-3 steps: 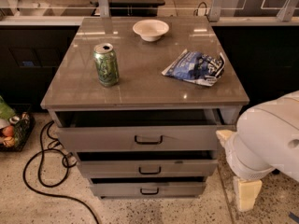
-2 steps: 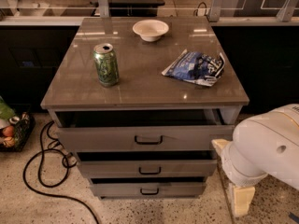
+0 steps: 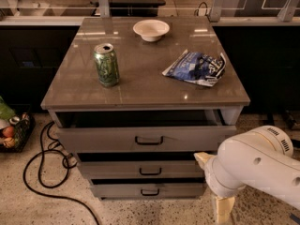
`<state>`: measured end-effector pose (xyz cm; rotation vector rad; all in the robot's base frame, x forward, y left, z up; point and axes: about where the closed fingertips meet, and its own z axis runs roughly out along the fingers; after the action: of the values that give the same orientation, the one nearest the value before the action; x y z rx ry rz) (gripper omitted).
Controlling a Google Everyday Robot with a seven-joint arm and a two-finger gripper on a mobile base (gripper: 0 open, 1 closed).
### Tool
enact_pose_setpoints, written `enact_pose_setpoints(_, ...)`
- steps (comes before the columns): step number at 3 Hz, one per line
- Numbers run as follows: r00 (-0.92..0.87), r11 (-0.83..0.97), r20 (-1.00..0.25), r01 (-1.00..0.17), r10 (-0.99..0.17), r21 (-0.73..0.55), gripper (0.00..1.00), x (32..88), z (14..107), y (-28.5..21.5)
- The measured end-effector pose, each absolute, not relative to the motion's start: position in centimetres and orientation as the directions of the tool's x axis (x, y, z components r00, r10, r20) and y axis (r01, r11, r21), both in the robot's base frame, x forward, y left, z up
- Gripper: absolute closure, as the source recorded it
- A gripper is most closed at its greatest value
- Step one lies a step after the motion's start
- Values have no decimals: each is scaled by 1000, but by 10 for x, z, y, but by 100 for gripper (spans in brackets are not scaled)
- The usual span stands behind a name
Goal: Open middle drawer
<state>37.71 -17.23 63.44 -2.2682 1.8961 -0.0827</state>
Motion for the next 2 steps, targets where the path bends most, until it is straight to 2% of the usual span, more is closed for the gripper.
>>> enact_pose_setpoints(2, 150, -139, -70, -981, -986, -138, 0, 384, 600, -155)
